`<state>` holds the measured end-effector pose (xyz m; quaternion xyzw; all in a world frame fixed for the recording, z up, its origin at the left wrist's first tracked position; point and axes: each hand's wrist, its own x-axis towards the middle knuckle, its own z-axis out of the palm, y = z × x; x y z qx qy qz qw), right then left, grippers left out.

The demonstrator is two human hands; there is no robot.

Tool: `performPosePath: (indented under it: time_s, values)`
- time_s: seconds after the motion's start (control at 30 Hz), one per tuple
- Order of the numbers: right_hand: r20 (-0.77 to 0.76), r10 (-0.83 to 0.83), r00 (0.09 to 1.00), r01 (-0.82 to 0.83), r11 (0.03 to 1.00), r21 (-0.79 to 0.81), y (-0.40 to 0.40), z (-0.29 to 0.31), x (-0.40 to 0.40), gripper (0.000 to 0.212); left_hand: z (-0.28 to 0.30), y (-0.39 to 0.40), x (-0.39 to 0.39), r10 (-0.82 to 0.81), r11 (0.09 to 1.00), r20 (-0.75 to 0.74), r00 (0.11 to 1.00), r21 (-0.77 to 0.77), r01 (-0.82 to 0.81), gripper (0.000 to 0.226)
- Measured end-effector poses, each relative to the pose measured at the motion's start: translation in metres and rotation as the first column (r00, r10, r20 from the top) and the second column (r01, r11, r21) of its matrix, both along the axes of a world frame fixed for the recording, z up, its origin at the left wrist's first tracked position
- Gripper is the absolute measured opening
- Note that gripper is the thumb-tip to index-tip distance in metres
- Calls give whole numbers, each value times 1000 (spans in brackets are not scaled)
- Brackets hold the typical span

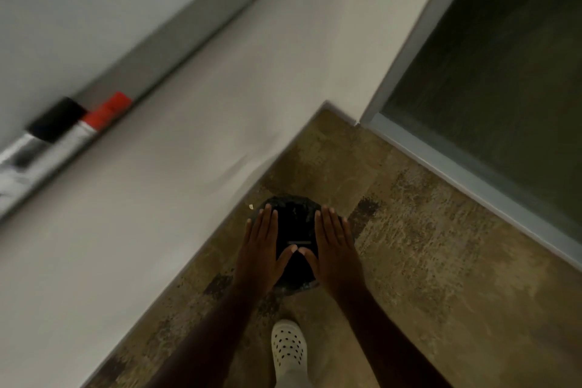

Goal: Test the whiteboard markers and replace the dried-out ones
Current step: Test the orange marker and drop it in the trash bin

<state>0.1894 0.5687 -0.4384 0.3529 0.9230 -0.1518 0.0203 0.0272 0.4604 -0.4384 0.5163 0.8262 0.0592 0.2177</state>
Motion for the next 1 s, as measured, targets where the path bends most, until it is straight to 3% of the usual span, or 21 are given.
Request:
performPosePath:
  time_s: [0.4, 0.67, 0.8, 1.0]
  values:
    - [-46, 28, 999, -24, 997, 76, -25, 182, -16, 80, 200, -37, 2, 170, 959, 193, 966, 193, -207, 77]
    - [-162, 208, 965, -188, 974, 127, -73, 300, -57, 73, 338, -117, 3, 244, 931, 334, 910, 182, -317, 75]
    - [-249, 375, 893, -344, 925, 160, -99, 369, -93, 70, 391, -166, -13, 321, 883, 296, 899, 250, -398, 81]
    - [-326, 592, 737, -552, 805, 216, -120, 396, -164, 60, 417, -213, -45, 459, 797, 115, 881, 384, -466, 66]
